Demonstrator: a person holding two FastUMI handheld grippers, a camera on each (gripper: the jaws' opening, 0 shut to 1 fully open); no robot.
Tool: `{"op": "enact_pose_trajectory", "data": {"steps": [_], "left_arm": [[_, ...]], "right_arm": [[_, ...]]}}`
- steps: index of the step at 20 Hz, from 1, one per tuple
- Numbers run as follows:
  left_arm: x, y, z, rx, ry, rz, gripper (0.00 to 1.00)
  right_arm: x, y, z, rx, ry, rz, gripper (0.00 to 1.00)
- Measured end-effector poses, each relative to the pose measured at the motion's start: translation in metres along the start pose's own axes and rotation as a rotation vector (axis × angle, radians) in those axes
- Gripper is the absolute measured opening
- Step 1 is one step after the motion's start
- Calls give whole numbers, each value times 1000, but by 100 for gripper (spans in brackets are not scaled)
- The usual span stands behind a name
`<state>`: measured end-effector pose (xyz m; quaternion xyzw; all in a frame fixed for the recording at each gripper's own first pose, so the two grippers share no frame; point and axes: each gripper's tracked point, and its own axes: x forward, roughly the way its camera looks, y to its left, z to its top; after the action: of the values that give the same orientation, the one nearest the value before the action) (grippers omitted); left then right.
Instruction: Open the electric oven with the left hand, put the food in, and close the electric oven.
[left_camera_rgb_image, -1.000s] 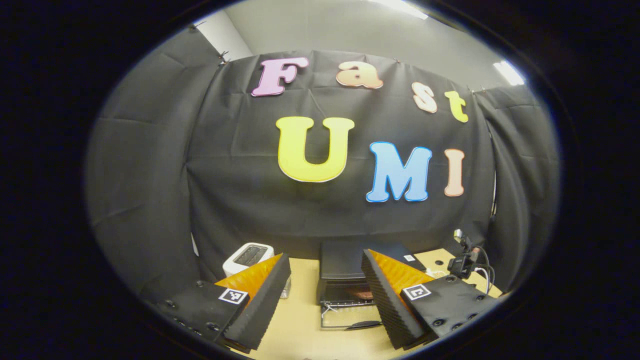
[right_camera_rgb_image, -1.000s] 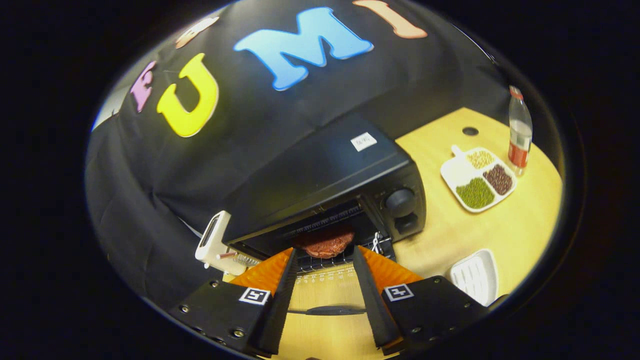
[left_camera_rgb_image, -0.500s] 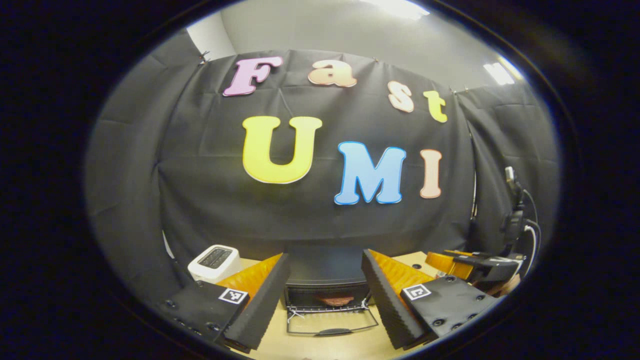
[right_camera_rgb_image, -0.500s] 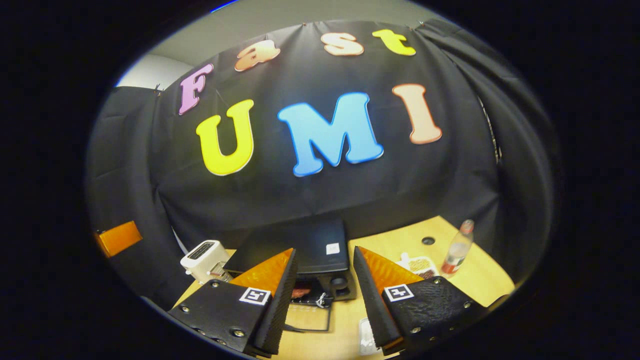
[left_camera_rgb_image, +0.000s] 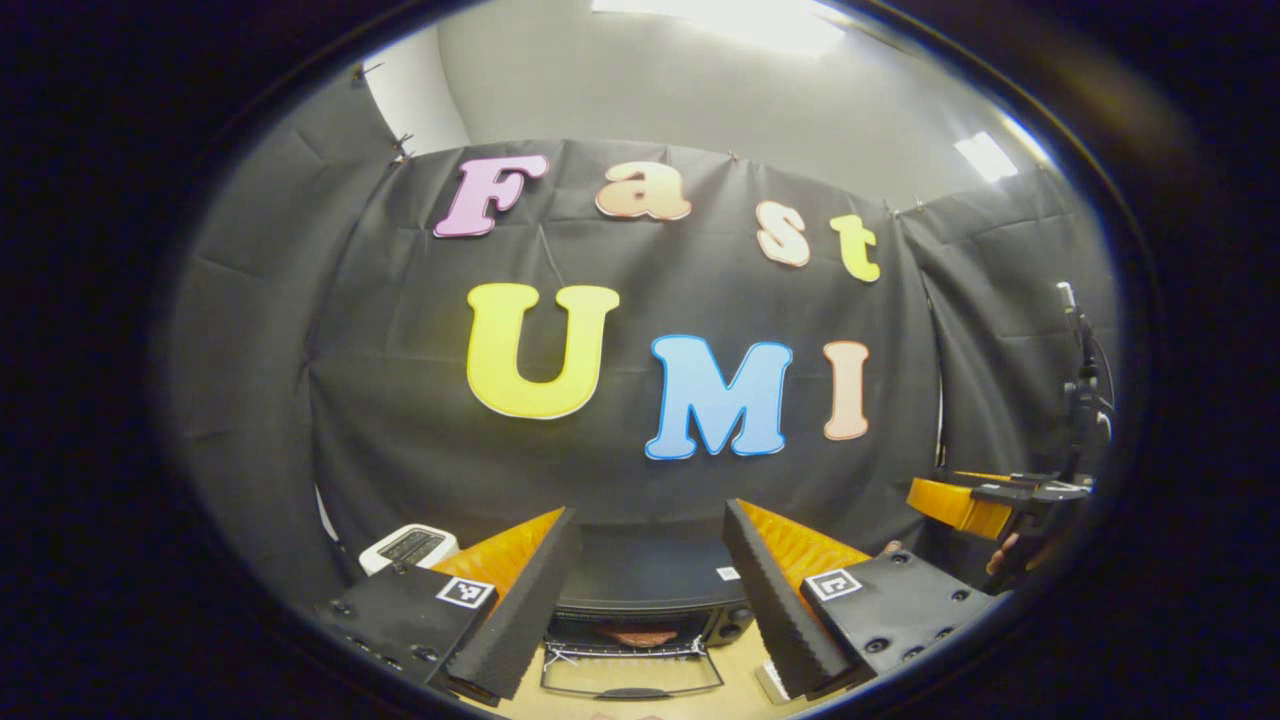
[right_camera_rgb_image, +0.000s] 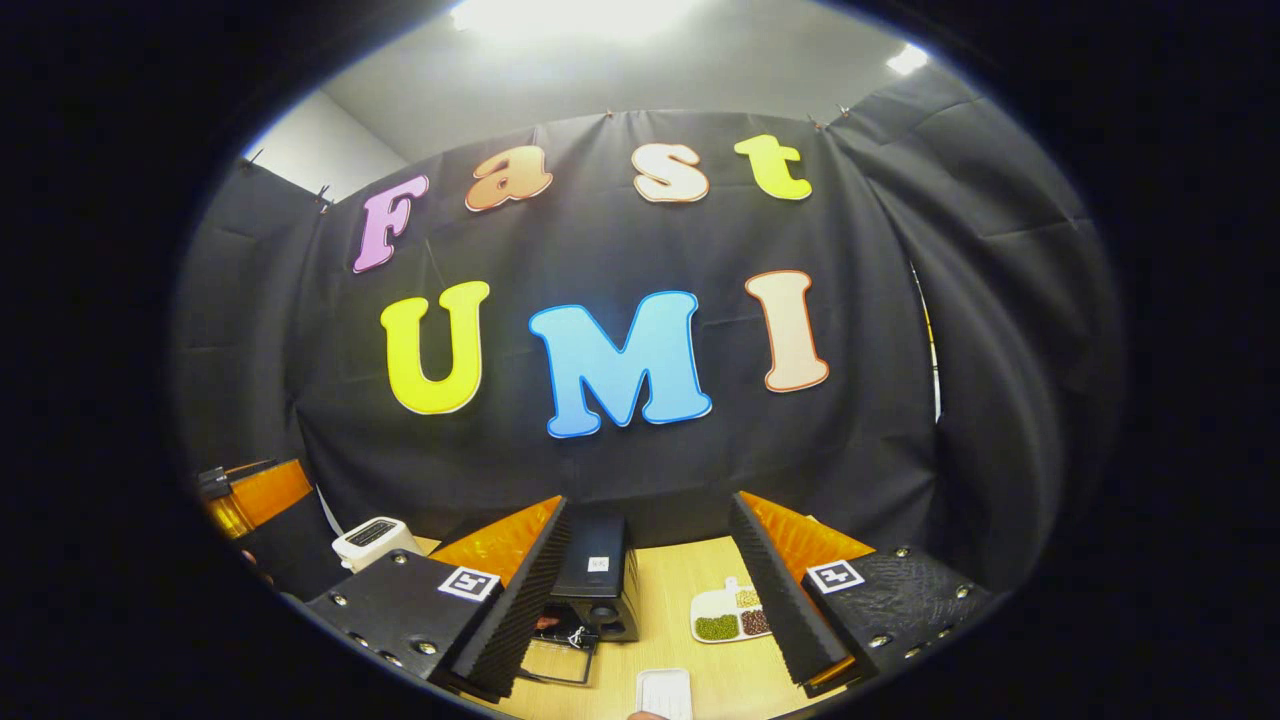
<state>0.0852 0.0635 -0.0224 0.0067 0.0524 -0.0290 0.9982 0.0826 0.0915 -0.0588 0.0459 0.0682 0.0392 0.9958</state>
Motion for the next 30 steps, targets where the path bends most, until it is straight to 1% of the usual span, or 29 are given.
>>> {"op": "enact_pose_trajectory", "data": {"steps": [1, 6, 8, 9, 11, 12, 13, 14, 15, 16, 19, 20, 21, 22, 23, 24, 25, 30], "left_arm": [[-1, -2, -2, 5, 1, 1, 100], [5, -9, -20, 26, 40, 6, 100], [10, -12, -35, 28, 73, 4, 100], [13, -13, -44, 27, 96, 4, 100], [18, -13, -65, 25, 146, 11, 96], [19, -11, -75, 25, 171, 16, 95], [20, -11, -89, 21, 203, 20, 93], [22, -11, -102, 15, 233, 23, 92], [22, -11, -114, 7, 264, 25, 97], [22, -12, -126, 0, 292, 24, 100], [23, -18, -157, -10, 377, 8, 100], [23, -20, -169, -11, 411, 4, 97], [23, -21, -182, -11, 444, 5, 100], [24, -21, -192, -13, 475, 4, 97], [24, -21, -203, -15, 505, 7, 98], [26, -19, -215, -15, 534, 9, 100], [24, -20, -227, -12, 561, 9, 98], [14, -18, -278, 8, 689, 17, 98]], "right_arm": [[-1, -2, 2, 9, -1, 1, 96], [-3, -11, 9, 10, -22, 13, 96], [-4, -16, 9, 3, -29, 24, 96], [-4, -19, 11, 4, -36, 24, 96], [-1, -23, 12, 1, -43, 23, 96], [-2, -26, 12, 0, -45, 24, 100], [-1, -29, 13, -1, -46, 24, 96], [0, -31, 13, -3, -44, 27, 96], [1, -32, 12, -2, -41, 27, 96], [4, -35, 11, -1, -35, 26, 96], [8, -44, 7, 15, -14, 21, 96], [8, -47, 4, 22, -6, 19, 96], [9, -49, 3, 26, 0, 18, 96], [9, -51, 2, 27, 5, 17, 96], [9, -53, 2, 26, 7, 17, 96], [9, -56, 2, 22, 9, 12, 96], [9, -59, 1, 17, 10, 7, 96], [9, -72, -6, 12, 23, -11, 96]]}}
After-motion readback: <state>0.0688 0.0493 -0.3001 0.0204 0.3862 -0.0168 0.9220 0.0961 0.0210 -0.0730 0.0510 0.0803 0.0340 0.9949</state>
